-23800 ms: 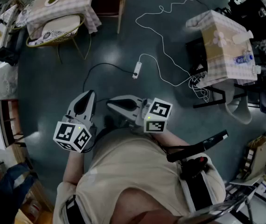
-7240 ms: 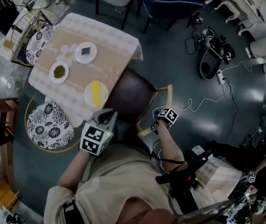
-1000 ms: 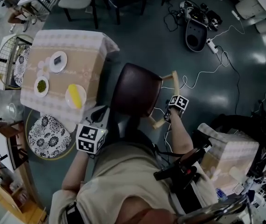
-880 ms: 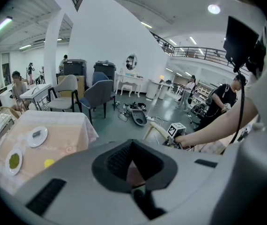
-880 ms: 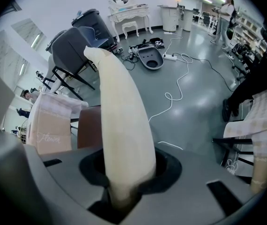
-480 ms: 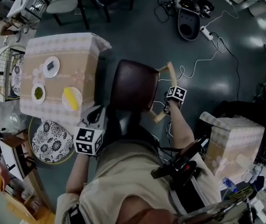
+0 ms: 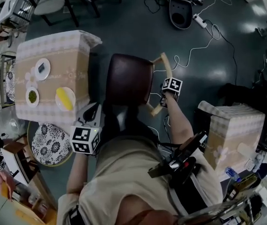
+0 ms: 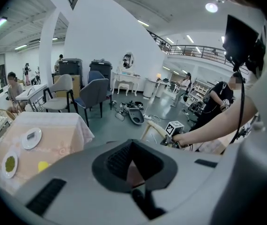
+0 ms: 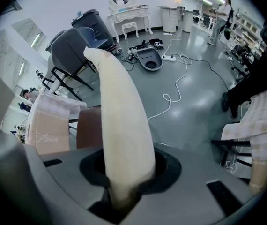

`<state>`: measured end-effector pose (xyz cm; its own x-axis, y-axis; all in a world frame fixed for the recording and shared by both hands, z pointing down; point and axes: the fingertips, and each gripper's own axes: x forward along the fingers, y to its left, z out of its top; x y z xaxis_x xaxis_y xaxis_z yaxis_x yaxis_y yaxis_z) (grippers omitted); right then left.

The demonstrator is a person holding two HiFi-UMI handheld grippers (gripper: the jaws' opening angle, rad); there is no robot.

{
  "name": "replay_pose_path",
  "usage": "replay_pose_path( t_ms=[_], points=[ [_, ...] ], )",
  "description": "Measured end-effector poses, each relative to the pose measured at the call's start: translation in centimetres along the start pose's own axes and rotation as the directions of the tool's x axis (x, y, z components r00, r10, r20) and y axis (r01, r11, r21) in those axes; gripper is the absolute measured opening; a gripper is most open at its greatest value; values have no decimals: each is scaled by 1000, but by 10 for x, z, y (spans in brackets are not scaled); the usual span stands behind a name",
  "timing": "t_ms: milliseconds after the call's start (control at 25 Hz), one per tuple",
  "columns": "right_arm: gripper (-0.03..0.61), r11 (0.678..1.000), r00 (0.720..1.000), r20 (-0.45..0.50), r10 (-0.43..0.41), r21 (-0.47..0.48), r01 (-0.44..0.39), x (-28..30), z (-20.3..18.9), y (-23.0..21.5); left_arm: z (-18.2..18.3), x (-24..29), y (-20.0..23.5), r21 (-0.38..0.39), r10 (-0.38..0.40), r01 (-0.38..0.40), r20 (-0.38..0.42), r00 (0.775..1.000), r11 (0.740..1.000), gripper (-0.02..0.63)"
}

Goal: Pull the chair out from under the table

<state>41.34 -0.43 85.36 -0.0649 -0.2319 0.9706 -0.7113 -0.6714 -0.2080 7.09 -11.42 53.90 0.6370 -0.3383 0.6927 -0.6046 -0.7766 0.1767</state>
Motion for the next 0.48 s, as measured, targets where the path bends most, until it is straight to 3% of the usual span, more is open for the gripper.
replay_pose_path(
  t_ms=[480],
  points=[
    [123, 1000, 1000, -2, -3, -1, 3, -2, 6, -24, 4, 11, -14, 27, -20, 20, -16, 1000, 999, 6]
  ],
)
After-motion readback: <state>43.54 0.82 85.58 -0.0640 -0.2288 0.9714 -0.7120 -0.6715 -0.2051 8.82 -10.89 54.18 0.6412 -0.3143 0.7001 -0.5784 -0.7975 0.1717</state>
